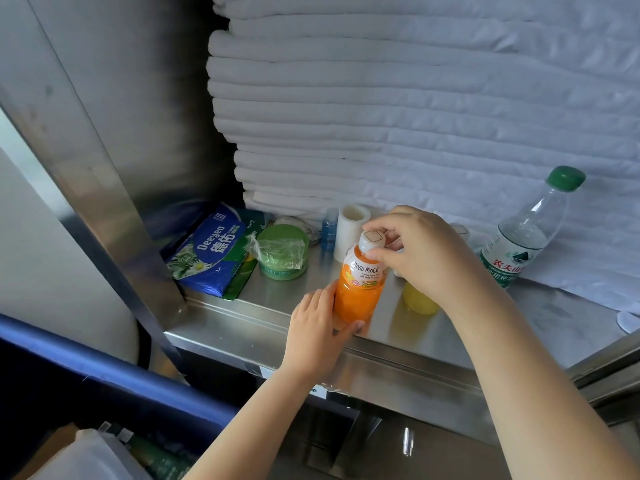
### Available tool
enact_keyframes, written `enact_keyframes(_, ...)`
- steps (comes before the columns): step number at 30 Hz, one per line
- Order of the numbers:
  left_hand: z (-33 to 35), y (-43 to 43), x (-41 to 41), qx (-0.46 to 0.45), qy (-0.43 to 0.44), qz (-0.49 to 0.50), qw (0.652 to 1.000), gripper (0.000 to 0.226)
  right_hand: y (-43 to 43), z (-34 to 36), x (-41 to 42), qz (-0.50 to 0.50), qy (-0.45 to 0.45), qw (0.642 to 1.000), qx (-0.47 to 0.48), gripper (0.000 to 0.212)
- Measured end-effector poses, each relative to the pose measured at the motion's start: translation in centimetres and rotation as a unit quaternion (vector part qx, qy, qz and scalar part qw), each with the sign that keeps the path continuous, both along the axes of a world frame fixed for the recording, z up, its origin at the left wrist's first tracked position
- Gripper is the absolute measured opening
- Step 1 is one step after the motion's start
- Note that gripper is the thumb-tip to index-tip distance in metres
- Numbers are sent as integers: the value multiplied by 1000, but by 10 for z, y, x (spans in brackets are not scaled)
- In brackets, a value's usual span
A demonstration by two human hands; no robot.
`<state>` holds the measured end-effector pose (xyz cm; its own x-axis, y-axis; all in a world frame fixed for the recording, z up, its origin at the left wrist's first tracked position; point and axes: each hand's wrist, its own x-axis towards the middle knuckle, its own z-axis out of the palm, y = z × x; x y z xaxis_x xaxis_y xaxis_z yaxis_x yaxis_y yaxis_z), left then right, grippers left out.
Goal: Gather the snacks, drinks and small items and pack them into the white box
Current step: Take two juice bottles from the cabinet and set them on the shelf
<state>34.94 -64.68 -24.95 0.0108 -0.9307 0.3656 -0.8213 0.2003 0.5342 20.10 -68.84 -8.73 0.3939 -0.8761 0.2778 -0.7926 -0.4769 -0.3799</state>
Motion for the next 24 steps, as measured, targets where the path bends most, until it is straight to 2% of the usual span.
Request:
enact_keyframes(3,-1,2,-1,-1,-10,13,1000,78,-7,-1,5,3,0,1000,-4,34)
enact_keyframes(8,-10,12,6,21,-125,85,988,74,-29,-3,20,11,-25,1000,-2,33)
enact_keyframes(12,-12,15,20,27,-179,81,980,69,-46,-3,38,24,-27,999,-10,30)
enact_keyframes(19,-5,20,21,50,-205,67,975,67,-67,-3,54,28,-38,999,-9,30)
enact_keyframes(24,-5,20,22,62,-201,59,976,75,-69,-5,56,24,-47,999,-9,32)
